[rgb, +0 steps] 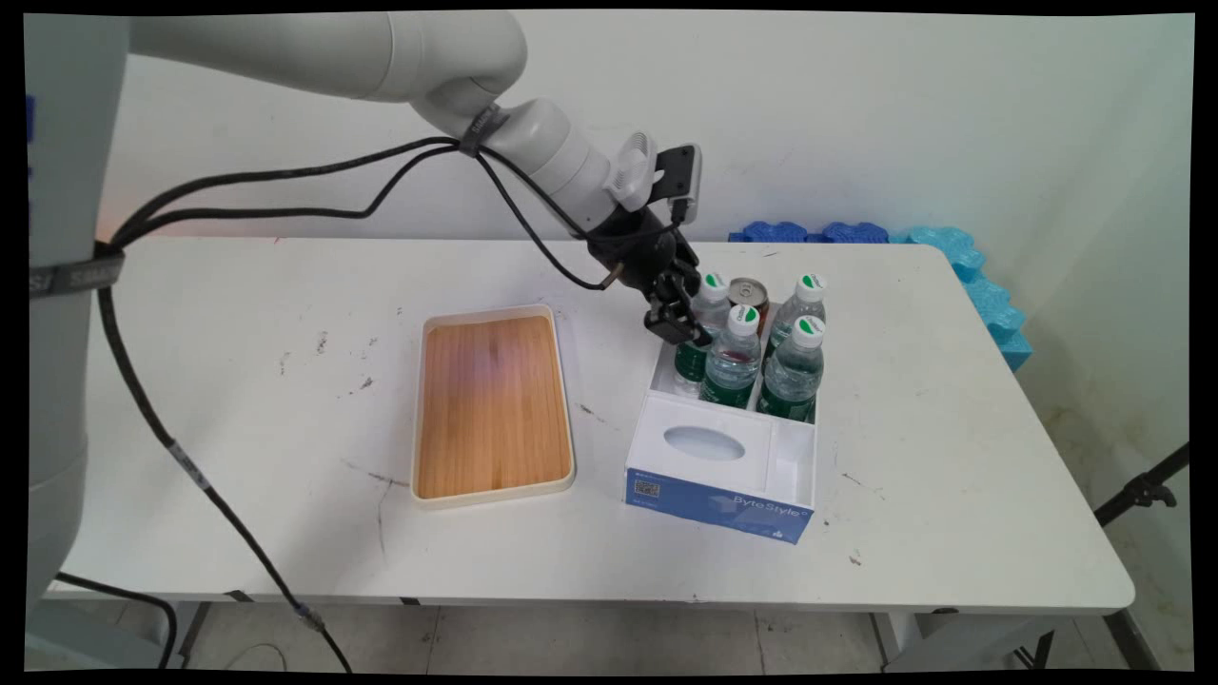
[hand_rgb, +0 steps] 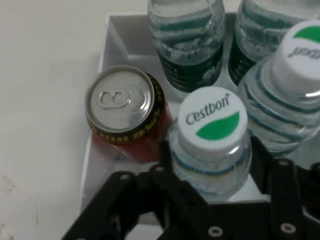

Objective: Place the picked object on the tray

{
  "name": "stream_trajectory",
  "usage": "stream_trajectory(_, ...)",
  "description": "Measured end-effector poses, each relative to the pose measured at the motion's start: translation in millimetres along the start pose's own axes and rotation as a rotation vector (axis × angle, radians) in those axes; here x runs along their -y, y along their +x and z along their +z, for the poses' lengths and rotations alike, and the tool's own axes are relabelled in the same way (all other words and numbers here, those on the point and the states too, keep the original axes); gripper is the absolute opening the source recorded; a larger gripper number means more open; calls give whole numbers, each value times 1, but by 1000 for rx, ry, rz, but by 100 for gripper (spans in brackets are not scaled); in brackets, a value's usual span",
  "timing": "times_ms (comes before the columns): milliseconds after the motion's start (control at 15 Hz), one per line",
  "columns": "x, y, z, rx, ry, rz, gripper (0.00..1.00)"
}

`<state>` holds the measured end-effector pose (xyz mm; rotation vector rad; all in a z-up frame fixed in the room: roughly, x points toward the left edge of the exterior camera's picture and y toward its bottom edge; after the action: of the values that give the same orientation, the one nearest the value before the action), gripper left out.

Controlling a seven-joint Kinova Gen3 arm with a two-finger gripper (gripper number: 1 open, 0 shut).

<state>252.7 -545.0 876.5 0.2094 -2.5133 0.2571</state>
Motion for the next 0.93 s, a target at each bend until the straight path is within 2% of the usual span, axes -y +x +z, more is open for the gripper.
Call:
stream_trajectory(467, 2, -2, -9, 1, 19, -36, 0)
stream_trajectory(933, 2, 11, -68, -67, 56, -123, 0)
